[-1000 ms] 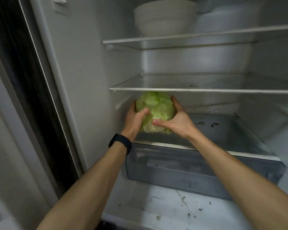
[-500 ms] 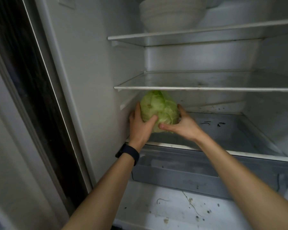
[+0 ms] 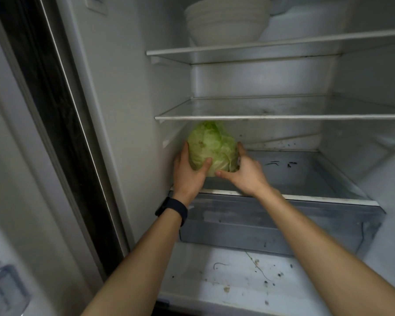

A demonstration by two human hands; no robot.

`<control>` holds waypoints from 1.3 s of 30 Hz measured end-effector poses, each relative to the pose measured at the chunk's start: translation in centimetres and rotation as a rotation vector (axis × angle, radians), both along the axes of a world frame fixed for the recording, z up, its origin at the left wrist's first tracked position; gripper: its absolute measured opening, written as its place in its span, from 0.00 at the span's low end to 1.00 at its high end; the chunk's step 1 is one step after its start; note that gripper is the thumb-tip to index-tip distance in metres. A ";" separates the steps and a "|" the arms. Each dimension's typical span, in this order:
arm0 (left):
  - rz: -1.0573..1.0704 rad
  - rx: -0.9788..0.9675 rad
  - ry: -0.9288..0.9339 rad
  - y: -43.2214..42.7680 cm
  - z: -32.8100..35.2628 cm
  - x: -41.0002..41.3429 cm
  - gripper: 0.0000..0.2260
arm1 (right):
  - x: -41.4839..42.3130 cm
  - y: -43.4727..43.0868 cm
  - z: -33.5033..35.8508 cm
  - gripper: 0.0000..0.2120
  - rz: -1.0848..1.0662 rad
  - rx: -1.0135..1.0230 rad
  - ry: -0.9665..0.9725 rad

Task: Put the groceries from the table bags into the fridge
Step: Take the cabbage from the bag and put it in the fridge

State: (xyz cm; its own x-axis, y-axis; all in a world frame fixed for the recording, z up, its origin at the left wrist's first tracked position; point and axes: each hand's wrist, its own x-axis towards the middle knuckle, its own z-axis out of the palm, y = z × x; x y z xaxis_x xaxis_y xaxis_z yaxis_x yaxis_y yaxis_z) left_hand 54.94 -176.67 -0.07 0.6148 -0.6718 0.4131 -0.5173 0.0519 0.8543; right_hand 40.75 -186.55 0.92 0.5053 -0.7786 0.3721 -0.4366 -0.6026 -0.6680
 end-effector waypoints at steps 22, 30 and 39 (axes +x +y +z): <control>-0.042 0.212 -0.225 16.2 -7.6 -11.7 0.24 | -19.5 18.6 -7.0 0.15 -0.069 -0.164 0.106; 0.039 0.426 -0.153 30.4 -15.9 -19.6 0.23 | -25.5 28.9 -13.9 0.17 0.174 -0.069 0.223; 0.375 0.658 -0.026 51.9 -21.2 -24.5 0.19 | -23.8 43.2 -20.1 0.19 0.581 -0.056 0.387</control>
State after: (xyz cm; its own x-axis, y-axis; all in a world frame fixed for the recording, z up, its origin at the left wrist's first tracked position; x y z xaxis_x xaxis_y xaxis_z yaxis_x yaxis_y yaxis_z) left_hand 30.39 -124.77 -21.26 0.8461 -0.5327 0.0166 -0.4203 -0.6476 0.6356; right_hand 16.92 -143.36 -19.16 0.9384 -0.3265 0.1133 -0.2330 -0.8398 -0.4904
